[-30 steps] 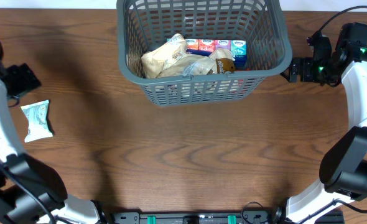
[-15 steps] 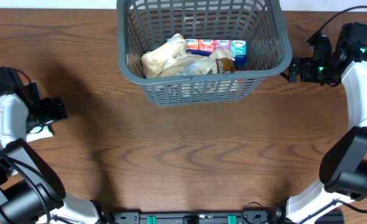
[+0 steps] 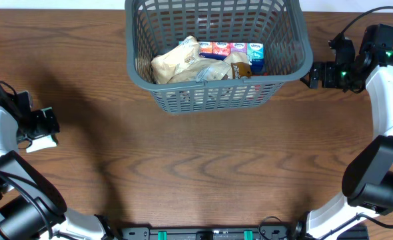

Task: Pack container
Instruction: 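Move the left gripper to the mint-green wet-wipe pack, then grasp the mint-green wet-wipe pack with the left gripper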

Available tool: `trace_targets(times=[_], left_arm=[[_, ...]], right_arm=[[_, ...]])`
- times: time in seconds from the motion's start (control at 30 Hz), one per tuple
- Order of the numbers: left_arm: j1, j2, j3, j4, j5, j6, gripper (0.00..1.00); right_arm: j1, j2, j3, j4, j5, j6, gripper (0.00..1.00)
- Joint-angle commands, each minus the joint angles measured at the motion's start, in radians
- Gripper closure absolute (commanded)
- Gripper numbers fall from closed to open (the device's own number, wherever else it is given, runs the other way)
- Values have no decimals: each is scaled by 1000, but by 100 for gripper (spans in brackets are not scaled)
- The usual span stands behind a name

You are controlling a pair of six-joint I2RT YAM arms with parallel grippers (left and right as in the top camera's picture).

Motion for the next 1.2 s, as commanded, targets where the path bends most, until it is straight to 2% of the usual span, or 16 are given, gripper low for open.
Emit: trace_targets(times=[0.0, 0.5, 0.83, 0.9, 1.03, 1.17], left_arm=[[2, 2, -2, 31, 5, 37, 1], [1, 198, -2, 75, 6, 25, 1], [1, 221, -2, 126, 6, 20, 2], [1, 221, -2, 127, 6, 10, 7], [1, 221, -2, 126, 6, 6, 27], [1, 221, -2, 122, 6, 1, 42]], right_arm=[[8, -3, -3, -2, -7, -13, 1], [8, -3, -3, -14, -7, -8, 1], [23, -3, -3, -16, -7, 0, 1], [31, -3, -3, -16, -7, 0, 1], [43, -3, -3, -15, -7, 3, 1], [49, -3, -3, -15, -7, 6, 1]])
